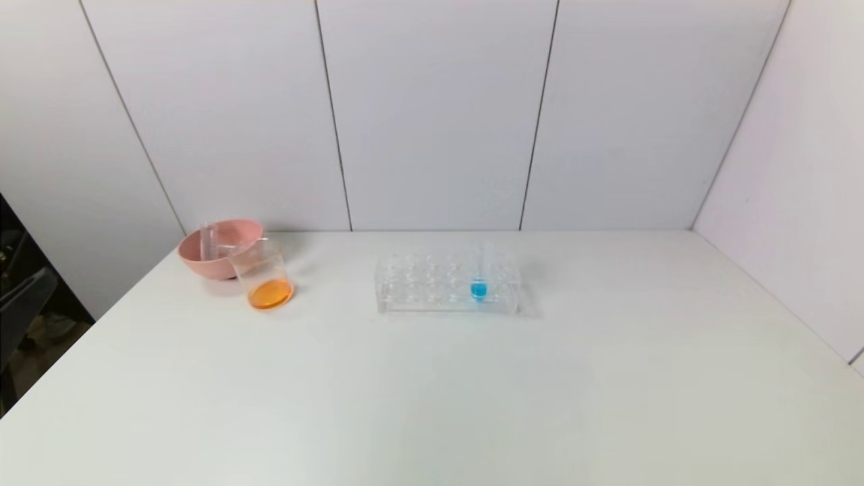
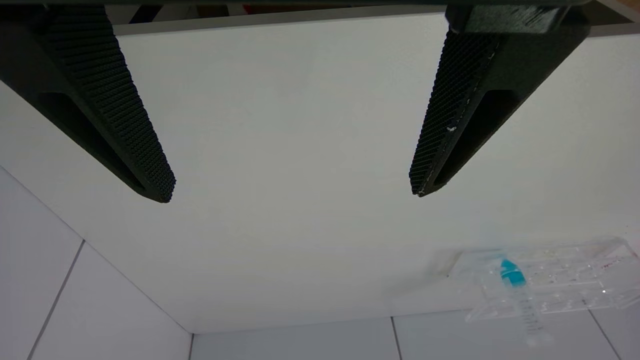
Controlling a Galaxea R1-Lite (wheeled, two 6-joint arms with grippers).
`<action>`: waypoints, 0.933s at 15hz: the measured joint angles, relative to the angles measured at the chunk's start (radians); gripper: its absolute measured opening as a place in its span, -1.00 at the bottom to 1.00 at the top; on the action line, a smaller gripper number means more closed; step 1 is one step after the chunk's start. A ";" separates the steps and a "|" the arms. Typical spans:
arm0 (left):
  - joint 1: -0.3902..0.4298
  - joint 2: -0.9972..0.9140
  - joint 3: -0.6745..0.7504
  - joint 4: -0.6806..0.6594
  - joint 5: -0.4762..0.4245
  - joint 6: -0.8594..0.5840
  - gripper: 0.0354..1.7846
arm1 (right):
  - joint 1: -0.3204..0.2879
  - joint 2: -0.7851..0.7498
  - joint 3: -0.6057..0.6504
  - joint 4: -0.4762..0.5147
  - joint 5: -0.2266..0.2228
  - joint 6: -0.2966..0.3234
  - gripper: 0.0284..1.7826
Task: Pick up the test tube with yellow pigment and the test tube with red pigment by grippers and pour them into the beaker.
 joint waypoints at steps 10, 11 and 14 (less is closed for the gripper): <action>0.011 -0.663 0.159 0.537 0.019 0.041 0.99 | 0.000 0.000 0.000 0.000 0.000 0.000 0.92; 0.011 -0.675 0.219 0.529 0.044 0.040 0.99 | 0.000 0.000 0.000 0.000 0.000 0.000 0.92; 0.013 -0.691 0.298 0.619 0.060 -0.014 0.99 | 0.000 0.000 0.000 0.000 0.000 0.000 0.92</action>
